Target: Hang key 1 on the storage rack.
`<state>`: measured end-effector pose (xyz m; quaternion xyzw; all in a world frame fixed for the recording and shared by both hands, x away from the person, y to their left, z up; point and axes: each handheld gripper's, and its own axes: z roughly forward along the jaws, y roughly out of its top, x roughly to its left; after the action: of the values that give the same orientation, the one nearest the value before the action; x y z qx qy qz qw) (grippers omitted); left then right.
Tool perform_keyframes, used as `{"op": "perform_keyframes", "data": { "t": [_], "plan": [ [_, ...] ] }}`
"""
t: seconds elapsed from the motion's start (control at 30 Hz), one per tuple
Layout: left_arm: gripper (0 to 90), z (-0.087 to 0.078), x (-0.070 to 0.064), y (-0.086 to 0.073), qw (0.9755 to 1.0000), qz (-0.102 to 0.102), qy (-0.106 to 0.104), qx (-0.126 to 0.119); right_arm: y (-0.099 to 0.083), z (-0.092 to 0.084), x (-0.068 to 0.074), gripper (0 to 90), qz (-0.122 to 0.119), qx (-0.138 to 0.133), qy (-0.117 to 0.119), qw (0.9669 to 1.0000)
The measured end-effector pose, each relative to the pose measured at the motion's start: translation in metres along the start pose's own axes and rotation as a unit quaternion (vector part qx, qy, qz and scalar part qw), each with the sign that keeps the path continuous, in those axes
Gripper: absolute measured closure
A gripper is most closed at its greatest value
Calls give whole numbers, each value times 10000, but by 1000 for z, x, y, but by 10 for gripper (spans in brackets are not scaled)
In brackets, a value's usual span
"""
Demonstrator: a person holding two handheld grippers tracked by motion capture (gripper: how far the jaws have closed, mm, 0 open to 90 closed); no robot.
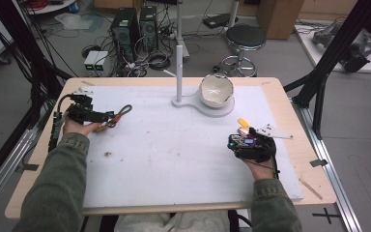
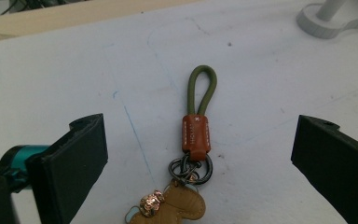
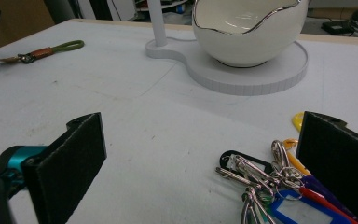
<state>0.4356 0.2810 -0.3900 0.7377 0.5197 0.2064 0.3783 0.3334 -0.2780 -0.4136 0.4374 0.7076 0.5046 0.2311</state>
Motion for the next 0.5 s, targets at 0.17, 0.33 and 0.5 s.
{"op": "perform_keyframes", "data": {
  "t": [0.17, 0.33, 0.5],
  "plan": [
    [64, 9, 6, -2, 9999, -52, 63, 141, 0, 1, 2, 7, -98, 45, -13, 9999],
    [71, 15, 4, 0, 9992, 121, 28, 388, 0, 2, 2, 7, -97, 76, -11, 9999],
    [71, 21, -5, 12, 9985, 275, -107, 452, 0, 2, 2, 7, -92, 56, -13, 9999]
  ]
}}
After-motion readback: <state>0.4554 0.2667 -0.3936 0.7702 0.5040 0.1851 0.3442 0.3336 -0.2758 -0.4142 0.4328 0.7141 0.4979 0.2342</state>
